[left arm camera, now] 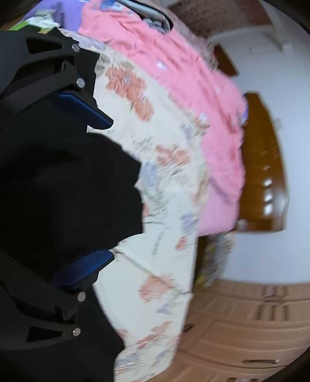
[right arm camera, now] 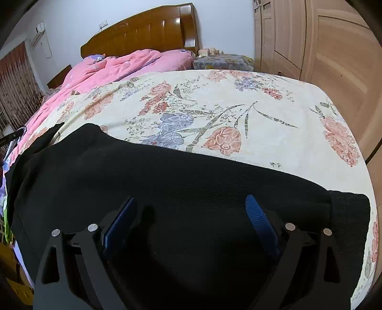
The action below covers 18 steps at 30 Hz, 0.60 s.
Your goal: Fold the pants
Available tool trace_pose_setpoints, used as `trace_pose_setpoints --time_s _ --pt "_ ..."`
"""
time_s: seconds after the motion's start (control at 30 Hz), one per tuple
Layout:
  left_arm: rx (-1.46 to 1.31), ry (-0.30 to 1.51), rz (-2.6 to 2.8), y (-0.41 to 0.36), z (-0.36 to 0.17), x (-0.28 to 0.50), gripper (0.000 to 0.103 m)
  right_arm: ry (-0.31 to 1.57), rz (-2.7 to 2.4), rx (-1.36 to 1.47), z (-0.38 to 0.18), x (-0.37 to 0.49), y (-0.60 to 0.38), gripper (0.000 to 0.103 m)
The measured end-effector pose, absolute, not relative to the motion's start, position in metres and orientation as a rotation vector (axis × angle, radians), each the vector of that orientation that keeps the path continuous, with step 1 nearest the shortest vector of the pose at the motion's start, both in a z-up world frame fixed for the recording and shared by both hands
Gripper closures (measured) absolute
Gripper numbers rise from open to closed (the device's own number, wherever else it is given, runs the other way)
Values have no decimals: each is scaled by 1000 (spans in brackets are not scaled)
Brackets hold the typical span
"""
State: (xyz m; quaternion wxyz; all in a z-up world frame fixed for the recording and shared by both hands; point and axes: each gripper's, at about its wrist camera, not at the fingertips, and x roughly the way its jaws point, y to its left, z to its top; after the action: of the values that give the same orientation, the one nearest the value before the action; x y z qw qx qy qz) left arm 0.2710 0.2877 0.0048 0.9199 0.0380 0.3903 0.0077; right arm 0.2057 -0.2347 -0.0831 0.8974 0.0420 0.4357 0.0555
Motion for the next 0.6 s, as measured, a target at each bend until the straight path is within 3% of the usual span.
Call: trace_pose_setpoints --time_s 0.23,0.33,0.4,0.5,0.6 --pt "343 1017 -125 207 -32 299 3 914 133 83 -84 208 -233 8" --pt "453 1180 -115 183 -66 315 44 911 138 89 -83 208 -234 8" --pt "439 1174 -64 190 -59 319 94 907 144 98 -83 207 -235 8" --pt "246 1053 -62 227 -21 303 95 904 154 109 -83 206 -236 8" --pt "-14 823 11 296 31 257 97 906 157 109 -83 206 -236 8"
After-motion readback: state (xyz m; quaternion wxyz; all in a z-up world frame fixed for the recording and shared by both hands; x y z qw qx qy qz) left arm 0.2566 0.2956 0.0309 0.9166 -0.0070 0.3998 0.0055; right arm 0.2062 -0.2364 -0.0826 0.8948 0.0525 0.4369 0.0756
